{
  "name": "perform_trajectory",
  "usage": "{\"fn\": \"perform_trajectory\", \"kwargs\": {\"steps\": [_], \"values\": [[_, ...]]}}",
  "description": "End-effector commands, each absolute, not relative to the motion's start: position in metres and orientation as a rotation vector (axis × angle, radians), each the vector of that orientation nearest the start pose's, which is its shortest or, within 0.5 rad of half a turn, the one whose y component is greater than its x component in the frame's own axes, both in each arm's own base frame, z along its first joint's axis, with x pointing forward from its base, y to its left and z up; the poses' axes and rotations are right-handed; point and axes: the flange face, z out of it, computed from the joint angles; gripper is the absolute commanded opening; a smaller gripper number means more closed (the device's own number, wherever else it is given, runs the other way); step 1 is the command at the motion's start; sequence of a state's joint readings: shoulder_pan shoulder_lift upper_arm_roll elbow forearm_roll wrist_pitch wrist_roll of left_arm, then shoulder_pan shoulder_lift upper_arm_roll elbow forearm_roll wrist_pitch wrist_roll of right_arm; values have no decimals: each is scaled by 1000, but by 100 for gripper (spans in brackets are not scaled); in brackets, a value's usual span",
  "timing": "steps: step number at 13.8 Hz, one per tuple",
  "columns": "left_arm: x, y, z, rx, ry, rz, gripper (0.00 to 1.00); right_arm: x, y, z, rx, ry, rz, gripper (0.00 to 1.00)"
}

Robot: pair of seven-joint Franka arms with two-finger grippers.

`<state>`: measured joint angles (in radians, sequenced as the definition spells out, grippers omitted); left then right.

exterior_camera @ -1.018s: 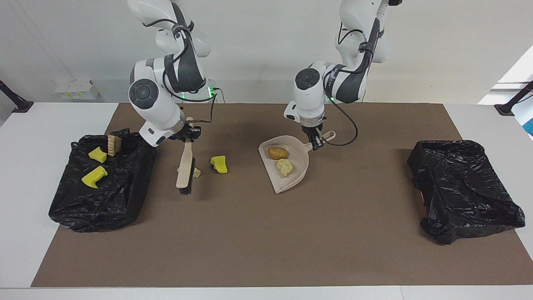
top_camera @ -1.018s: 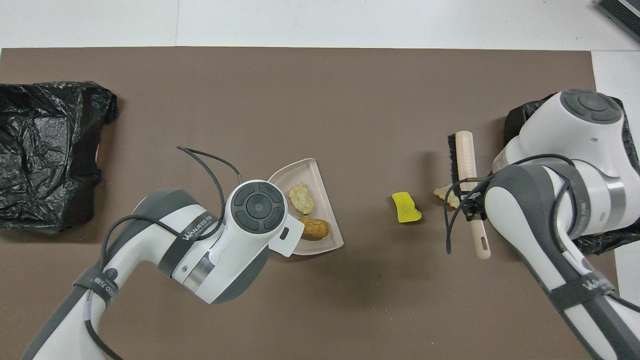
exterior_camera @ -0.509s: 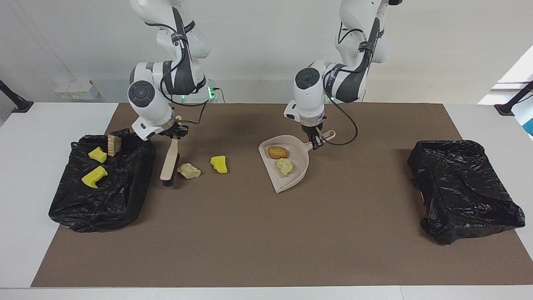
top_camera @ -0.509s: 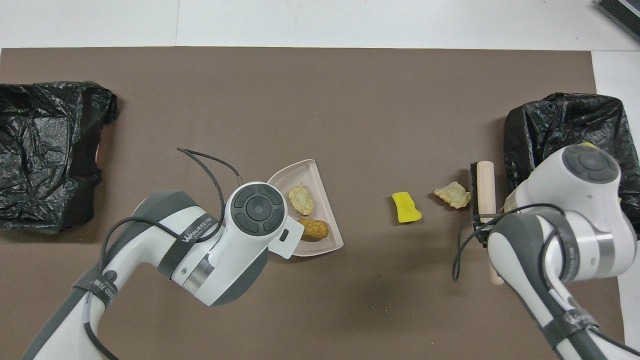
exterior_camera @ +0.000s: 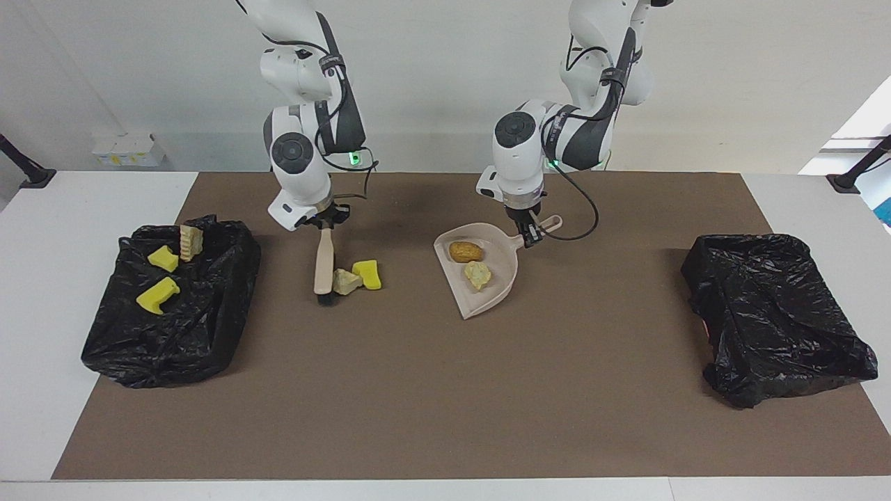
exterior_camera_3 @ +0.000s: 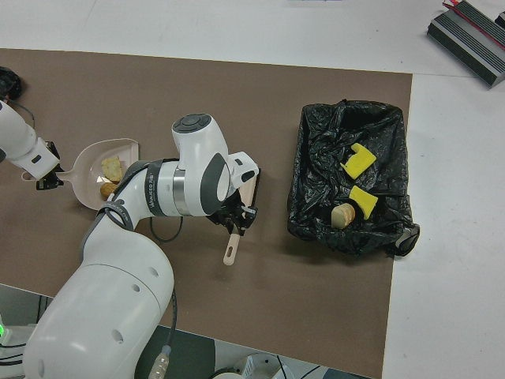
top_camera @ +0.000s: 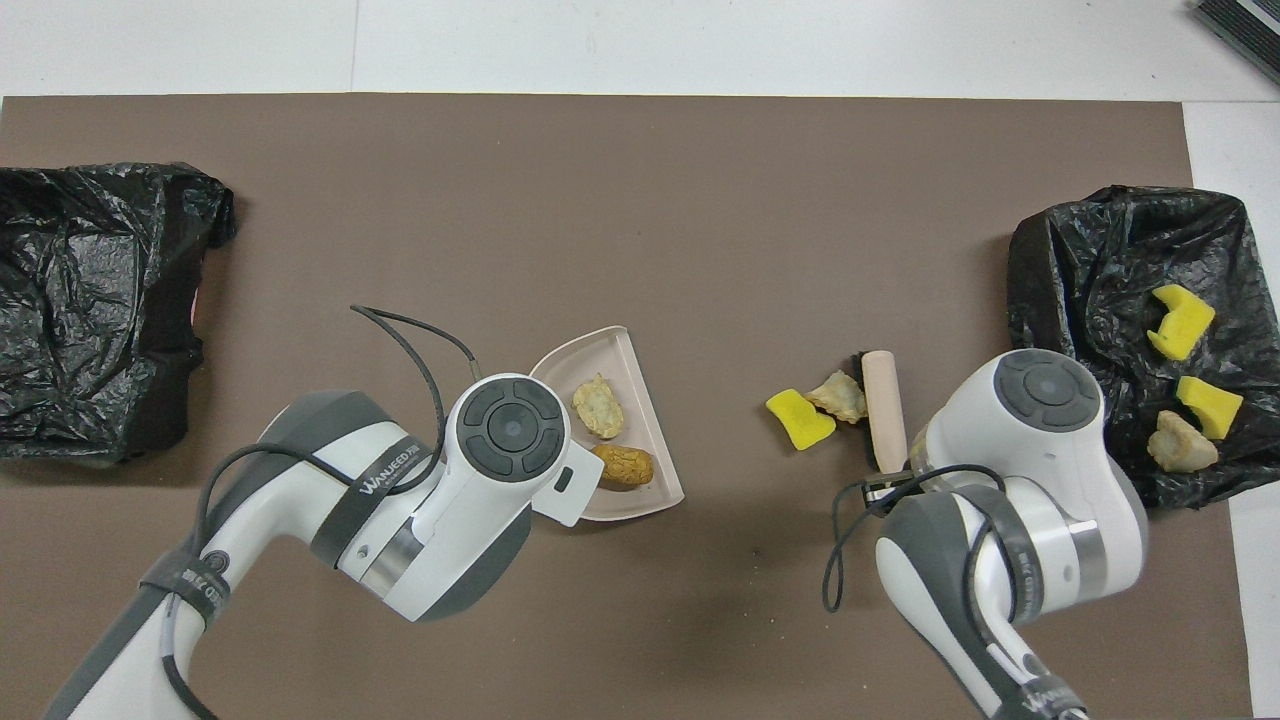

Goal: Sweep and dump trash in bin
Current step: 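Sweep the remaining sponge and chunks with the brush into the dustpan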

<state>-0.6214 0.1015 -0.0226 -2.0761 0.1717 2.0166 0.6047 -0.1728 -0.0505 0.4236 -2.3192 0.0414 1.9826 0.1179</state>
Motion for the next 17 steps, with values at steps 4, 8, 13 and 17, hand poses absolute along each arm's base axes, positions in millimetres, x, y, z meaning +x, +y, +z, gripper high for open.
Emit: {"fn": "perform_trajectory", "kwargs": {"steps": [4,8,13,17], "values": [[431,-313,368,-2330,1854,230,0,450,227,326,-3007,-258,377,0],[431,-313,368,-2329,1856,231,0,432,300,324,-2894,-149,313,0],[434,-310,369,-2292,1907,235,0,437,323,337,-2852,-48,328,0],[443,-306,370,-2188,2041,243,0,443,307,370,-2879,-76,471,0]]}}
